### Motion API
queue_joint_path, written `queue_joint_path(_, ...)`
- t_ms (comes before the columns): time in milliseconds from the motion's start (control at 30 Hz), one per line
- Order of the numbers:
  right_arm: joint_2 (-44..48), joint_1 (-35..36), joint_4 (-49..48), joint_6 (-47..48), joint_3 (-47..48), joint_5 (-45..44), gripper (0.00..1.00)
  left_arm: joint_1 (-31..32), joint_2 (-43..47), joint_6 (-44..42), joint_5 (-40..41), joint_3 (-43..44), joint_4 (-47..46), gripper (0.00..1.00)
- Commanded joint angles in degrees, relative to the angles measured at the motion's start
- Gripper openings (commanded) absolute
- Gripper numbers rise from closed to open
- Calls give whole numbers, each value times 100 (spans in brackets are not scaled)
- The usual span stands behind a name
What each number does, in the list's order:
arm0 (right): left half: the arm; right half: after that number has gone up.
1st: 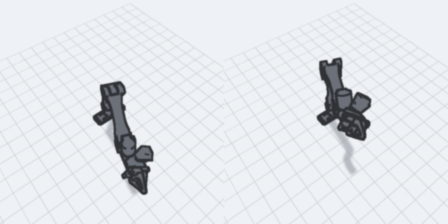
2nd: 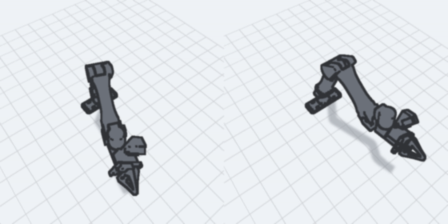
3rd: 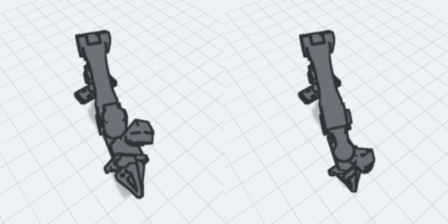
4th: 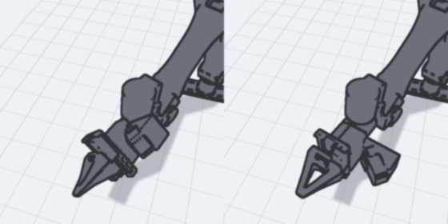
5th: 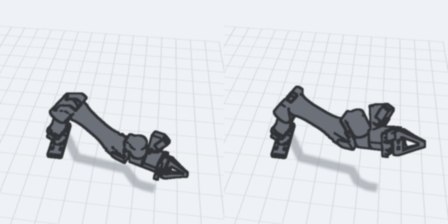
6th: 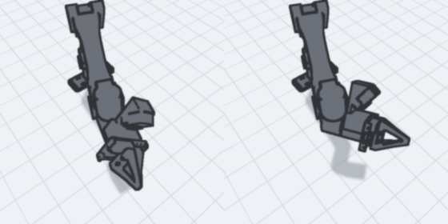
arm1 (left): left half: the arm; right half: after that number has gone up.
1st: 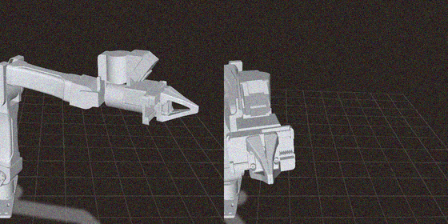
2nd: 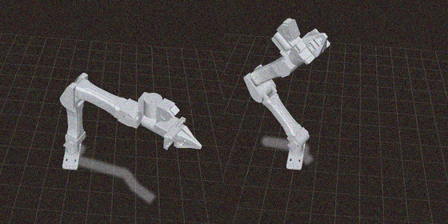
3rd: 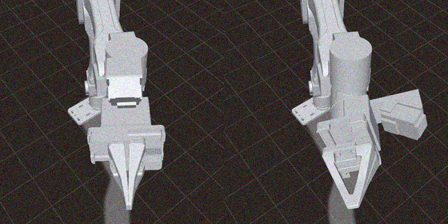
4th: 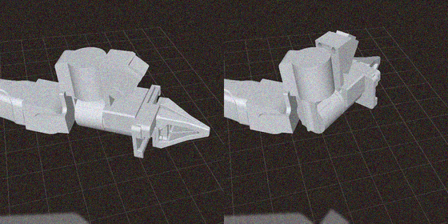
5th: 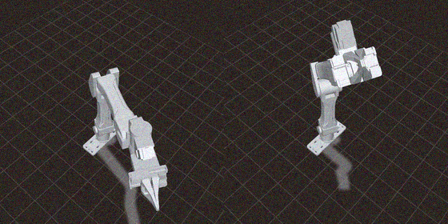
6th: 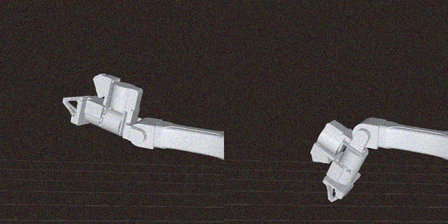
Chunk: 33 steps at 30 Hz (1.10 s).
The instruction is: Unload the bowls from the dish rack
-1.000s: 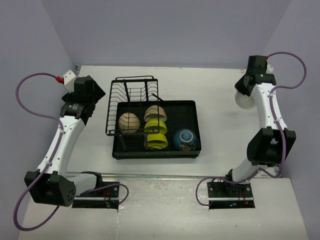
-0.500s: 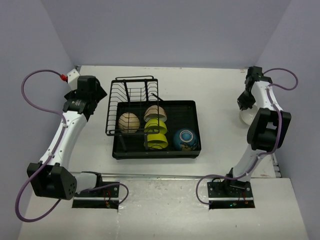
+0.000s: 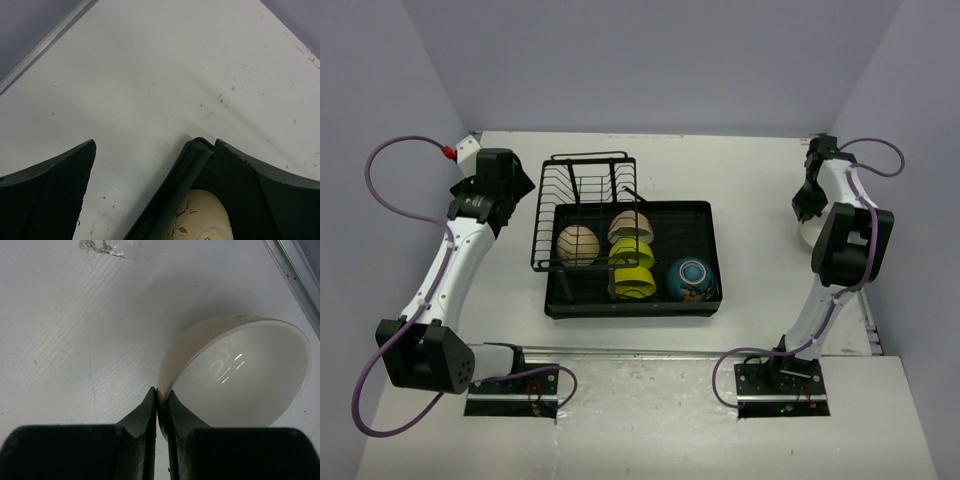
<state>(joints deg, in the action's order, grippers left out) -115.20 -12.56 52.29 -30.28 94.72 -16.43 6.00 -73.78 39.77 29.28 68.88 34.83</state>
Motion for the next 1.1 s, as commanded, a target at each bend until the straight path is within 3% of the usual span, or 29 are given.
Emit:
queue_joint_path(0,85,-28,-132,181,266,-370,0,-38,-14,-83,69,222,-90,100)
queue_joint_path(33,85,-28,-132,172,258,-388,6,-46,-22,-83,52,222,-90,100)
queue_joint_path(200,6,-19,-123,216,275,-361,17,-46,-23,-39,-36,178,-116,100)
queue_joint_path(433,-99,-19,-140,242,337,-291,26,-38,-40,22,-133,134,-108,100)
queue_joint_path(567,260,122,-395,242,222,-326,41,-38,-75,31,-212,108,-134,100)
queue_joint_path(733,655,385,-97,251,740,-396,51,-38,-102,57,-195,46,-161,100)
queue_joint_path(900,1200,754,62,295,1083,-318,55,-46,-102,66,-27,55,-91,100)
queue_joint_path(933,1323,920,70,234,1136,-196,61,-46,-93,57,51,73,-73,100)
queue_joint_path(1000,1937,983,-139,-46,962,978,61,-46,-75,49,122,81,-29,100)
queue_joint_path(1033,2262,983,-741,-587,387,1523,61,-38,-67,49,139,90,-29,100)
queue_joint_path(1067,2996,983,-1260,-976,-80,2720,61,-46,-49,49,140,90,-3,100)
